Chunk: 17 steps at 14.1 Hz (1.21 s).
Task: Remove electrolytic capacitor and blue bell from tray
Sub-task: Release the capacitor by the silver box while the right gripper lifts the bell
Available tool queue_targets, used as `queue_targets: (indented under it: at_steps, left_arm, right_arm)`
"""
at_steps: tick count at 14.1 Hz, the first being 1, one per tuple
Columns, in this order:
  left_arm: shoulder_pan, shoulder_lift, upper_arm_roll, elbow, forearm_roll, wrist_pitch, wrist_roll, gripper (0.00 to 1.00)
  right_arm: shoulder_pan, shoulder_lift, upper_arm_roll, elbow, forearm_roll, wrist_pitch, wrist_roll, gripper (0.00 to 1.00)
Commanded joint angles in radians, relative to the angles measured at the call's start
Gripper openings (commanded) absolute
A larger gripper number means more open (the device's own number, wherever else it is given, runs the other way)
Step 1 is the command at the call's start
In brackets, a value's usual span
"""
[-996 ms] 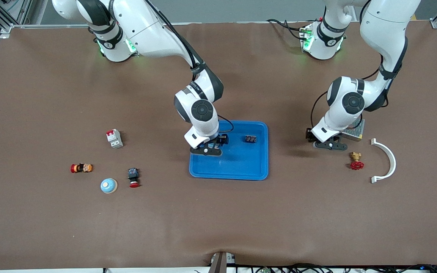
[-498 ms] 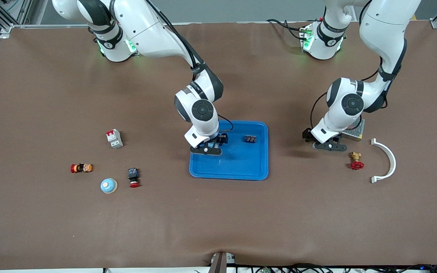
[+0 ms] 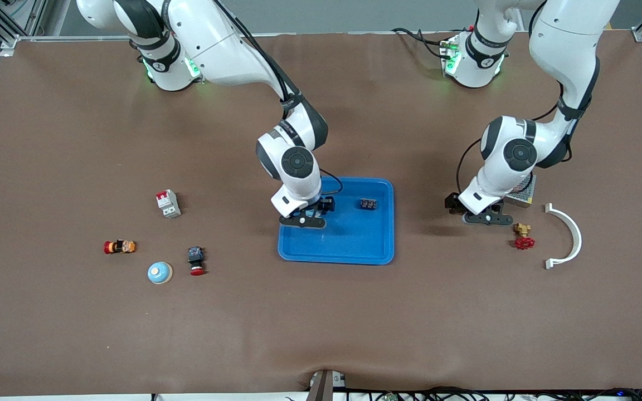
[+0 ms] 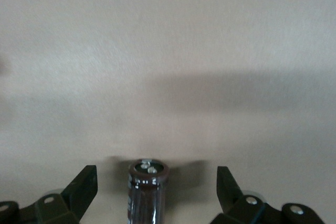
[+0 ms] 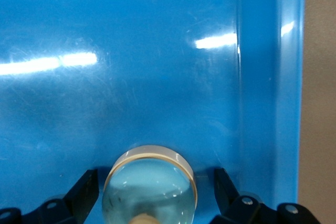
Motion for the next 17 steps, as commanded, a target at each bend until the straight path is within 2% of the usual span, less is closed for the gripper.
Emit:
queue_targets:
  at_steps: [1, 3, 7, 9, 12, 17]
  left_arm:
    - [-0.002, -0.008, -0.005, 0.064, 0.017, -0.089, -0.093, 1.00]
    - [-0.006, -0.002, -0.008, 0.099, 0.010, -0.125, -0.217, 1.00]
    - [-0.016, 0.005, -0.039, 0.125, 0.004, -0.127, -0.450, 1.00]
    - [-0.016, -0.001, -0.071, 0.132, 0.004, -0.125, -0.553, 1.00]
    - [-0.052, -0.001, -0.100, 0.148, 0.017, -0.124, -0.881, 1.00]
    - [-0.109, 0.000, -0.105, 0.168, 0.016, -0.125, -1.268, 1.00]
  right_arm:
    - [0.007, 0.002, -0.007, 0.005, -0.019, 0.005, 0.024, 0.73]
    - [0.006, 0.001, -0.006, 0.008, -0.017, 0.002, 0.024, 0.65]
    - [-0.008, -0.023, -0.007, 0.026, -0.014, -0.040, 0.015, 0.62]
    - [-0.022, -0.053, -0.009, 0.067, -0.014, -0.153, 0.008, 0.62]
    - [-0.105, -0.160, -0.001, 0.115, -0.002, -0.362, -0.027, 0.62]
    - [-0.284, -0.399, -0.007, 0.117, 0.004, -0.687, -0.397, 0.62]
